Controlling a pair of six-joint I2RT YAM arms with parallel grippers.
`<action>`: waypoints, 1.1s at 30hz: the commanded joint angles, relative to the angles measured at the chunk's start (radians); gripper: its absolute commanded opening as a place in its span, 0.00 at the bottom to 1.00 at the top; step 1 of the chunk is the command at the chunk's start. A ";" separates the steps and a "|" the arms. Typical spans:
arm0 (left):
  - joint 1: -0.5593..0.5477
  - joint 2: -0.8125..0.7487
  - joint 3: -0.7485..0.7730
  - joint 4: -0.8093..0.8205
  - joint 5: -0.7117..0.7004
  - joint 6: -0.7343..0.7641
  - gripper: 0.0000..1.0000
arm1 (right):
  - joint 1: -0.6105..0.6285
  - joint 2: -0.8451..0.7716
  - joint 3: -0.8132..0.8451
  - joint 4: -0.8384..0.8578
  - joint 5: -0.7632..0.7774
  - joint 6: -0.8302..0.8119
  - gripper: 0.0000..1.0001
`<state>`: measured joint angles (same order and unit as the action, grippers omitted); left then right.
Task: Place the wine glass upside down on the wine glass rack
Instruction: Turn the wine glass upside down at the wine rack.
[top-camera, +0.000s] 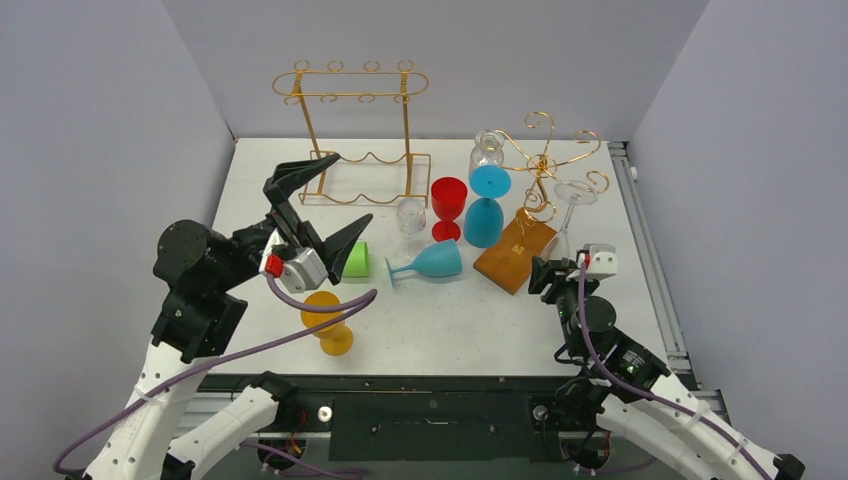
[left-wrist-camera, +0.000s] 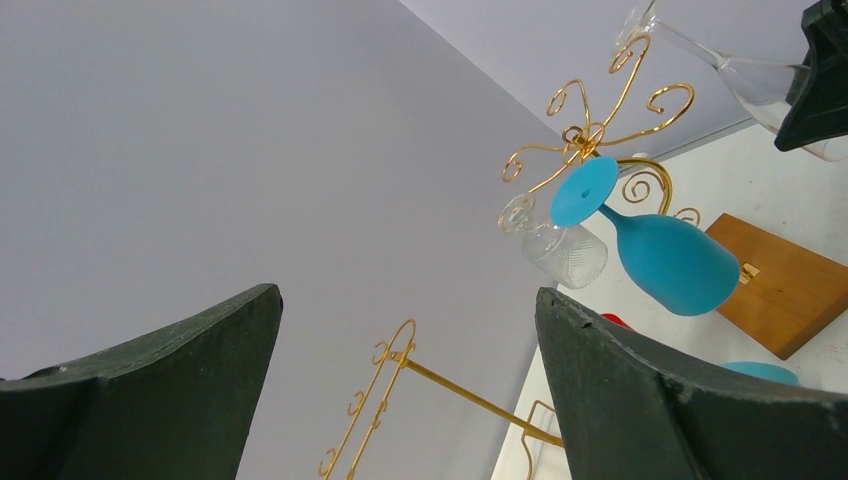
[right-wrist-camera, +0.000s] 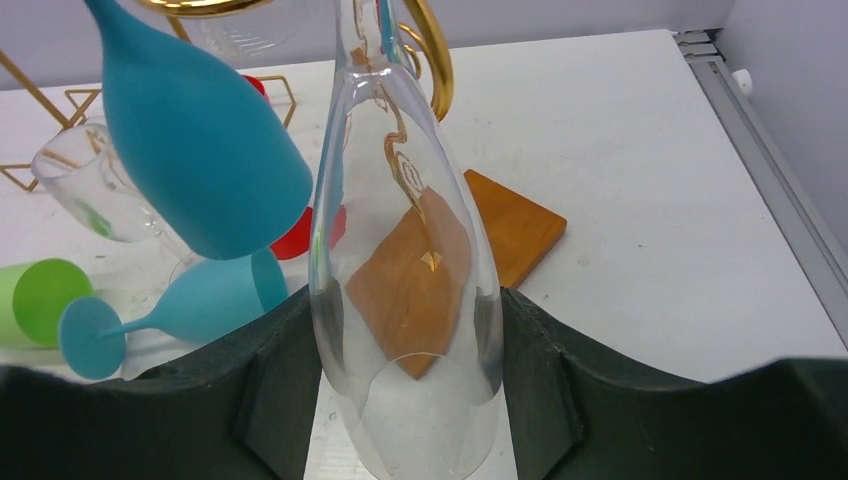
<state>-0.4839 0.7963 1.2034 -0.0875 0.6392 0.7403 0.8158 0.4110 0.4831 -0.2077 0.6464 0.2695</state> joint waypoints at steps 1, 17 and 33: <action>-0.005 0.004 -0.003 0.038 -0.005 -0.018 0.96 | -0.054 0.034 -0.028 0.143 0.026 0.011 0.00; -0.005 0.020 -0.005 0.031 -0.002 0.001 0.96 | -0.190 0.204 -0.077 0.413 -0.147 -0.016 0.00; -0.005 0.021 0.005 0.008 -0.009 0.016 0.96 | -0.221 0.288 -0.077 0.498 -0.327 -0.052 0.00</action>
<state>-0.4847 0.8204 1.1992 -0.0902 0.6388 0.7521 0.6018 0.7071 0.4034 0.1959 0.3908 0.2428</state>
